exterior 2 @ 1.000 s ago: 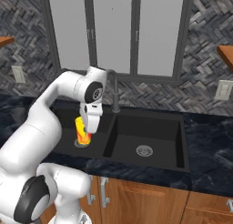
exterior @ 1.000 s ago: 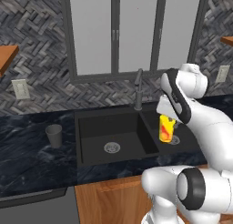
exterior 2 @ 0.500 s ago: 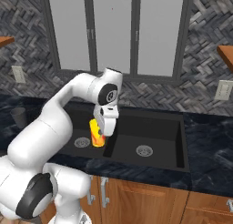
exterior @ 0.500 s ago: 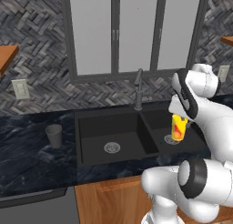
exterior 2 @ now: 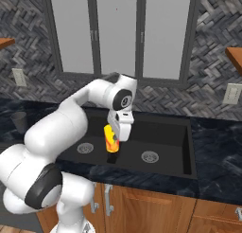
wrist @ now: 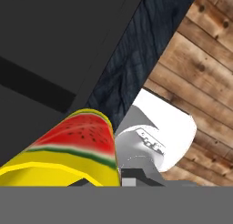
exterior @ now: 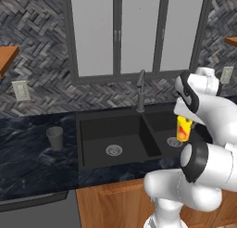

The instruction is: Move any existing items from the left basin to the right basin for drying. Then move the glass cup from the counter to the left basin of the sink for washing.

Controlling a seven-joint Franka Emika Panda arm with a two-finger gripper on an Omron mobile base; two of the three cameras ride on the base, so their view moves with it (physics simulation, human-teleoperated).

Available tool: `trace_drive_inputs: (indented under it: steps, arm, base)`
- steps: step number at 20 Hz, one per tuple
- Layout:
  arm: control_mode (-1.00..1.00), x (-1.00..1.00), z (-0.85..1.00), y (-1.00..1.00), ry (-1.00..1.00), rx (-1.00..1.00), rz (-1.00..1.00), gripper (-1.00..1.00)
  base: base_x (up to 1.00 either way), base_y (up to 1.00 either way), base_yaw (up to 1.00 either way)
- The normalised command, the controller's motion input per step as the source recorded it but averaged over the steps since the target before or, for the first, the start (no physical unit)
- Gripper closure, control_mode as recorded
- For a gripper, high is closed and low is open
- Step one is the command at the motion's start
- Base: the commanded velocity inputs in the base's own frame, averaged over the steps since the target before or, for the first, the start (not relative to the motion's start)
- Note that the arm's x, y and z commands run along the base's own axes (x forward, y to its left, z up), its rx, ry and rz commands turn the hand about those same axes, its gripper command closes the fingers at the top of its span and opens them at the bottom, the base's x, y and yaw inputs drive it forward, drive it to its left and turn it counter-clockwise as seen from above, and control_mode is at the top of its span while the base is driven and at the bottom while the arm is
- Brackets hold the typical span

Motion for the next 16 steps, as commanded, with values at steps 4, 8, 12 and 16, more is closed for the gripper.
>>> trace_drive_inputs:
  steps: [4, 8, 12, 16]
  arm:
    - [-1.00, 0.27, -0.15, -0.26, 0.00, 0.00, 0.00, 1.00]
    - [-1.00, 0.26, -0.20, -0.22, 0.00, 0.00, 0.00, 1.00]
    - [-1.00, 0.22, -0.25, -0.20, 0.00, 0.00, 0.00, 1.00]
    - [-1.00, 0.22, -0.31, -0.17, 0.00, 0.00, 0.00, 1.00]
  base:
    - [0.00, 0.00, 0.00]
    - [0.00, 0.00, 0.00]
    - [0.00, 0.00, 0.00]
    - [0.00, 0.00, 0.00]
